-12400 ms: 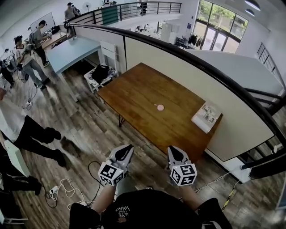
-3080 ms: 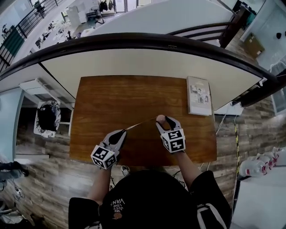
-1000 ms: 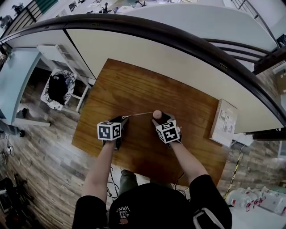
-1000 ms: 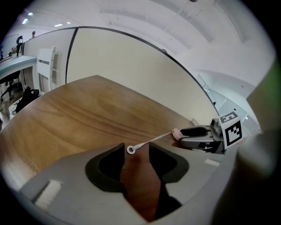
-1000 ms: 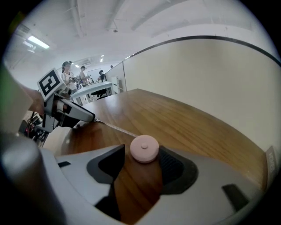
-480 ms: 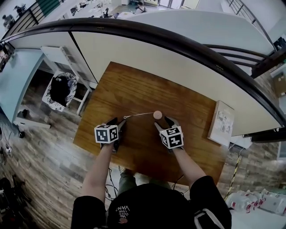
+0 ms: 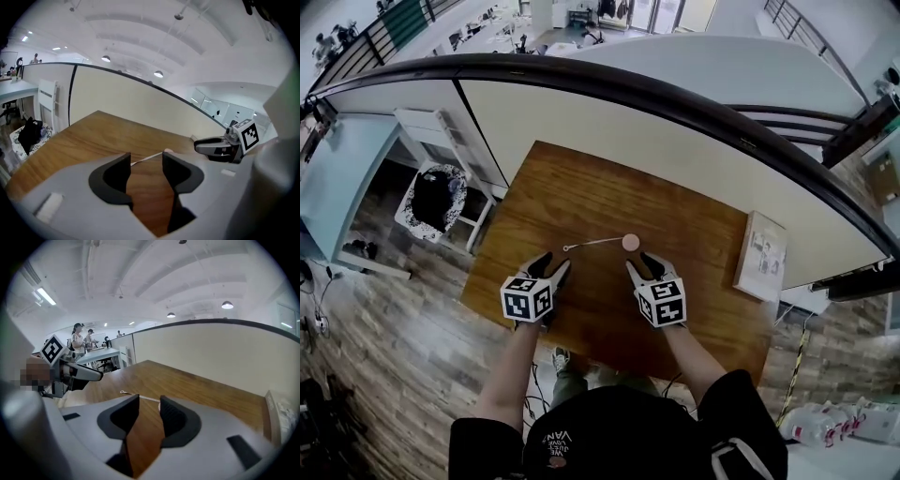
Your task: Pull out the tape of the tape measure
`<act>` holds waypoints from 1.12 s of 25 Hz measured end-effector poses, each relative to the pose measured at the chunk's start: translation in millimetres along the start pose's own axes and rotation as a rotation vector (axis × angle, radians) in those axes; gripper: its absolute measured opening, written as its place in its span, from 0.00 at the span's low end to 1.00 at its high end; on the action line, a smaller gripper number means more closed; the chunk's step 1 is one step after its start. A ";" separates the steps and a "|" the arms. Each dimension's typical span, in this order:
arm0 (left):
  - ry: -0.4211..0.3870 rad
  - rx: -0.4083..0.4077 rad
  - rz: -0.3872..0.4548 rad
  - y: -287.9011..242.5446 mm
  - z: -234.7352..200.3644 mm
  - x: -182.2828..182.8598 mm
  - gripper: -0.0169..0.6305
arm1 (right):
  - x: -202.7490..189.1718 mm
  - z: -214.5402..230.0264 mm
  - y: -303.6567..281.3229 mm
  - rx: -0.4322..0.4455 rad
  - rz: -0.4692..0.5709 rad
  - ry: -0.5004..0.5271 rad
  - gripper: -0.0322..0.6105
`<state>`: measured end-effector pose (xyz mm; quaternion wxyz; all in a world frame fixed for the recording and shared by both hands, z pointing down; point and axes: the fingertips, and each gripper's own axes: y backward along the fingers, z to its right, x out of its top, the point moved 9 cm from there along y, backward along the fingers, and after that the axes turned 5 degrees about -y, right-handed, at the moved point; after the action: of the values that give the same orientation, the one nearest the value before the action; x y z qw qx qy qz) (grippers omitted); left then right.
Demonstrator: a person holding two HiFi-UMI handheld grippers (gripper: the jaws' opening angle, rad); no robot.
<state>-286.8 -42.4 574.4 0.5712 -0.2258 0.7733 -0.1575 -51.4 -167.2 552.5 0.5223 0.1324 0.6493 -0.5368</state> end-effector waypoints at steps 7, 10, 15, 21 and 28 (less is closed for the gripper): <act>-0.050 -0.015 0.093 29.0 30.3 6.2 0.33 | 12.5 -18.8 39.6 -0.005 0.110 -0.051 0.19; -0.066 -0.022 0.122 40.3 41.3 6.1 0.26 | 15.7 -27.0 54.3 -0.003 0.155 -0.070 0.15; -0.100 -0.031 0.189 62.4 55.0 15.4 0.14 | 20.7 -42.6 76.4 0.010 0.223 -0.104 0.12; -0.157 -0.034 0.241 84.4 70.4 22.2 0.05 | 20.9 -56.6 101.9 0.032 0.270 -0.118 0.09; -0.192 -0.089 0.258 105.4 76.9 20.1 0.04 | 15.7 -71.4 116.0 0.019 0.262 -0.120 0.07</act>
<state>-236.2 37.5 482.4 0.6475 -0.1639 0.7438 -0.0261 -11.3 -68.6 466.1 0.6245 0.1883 0.5890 -0.4772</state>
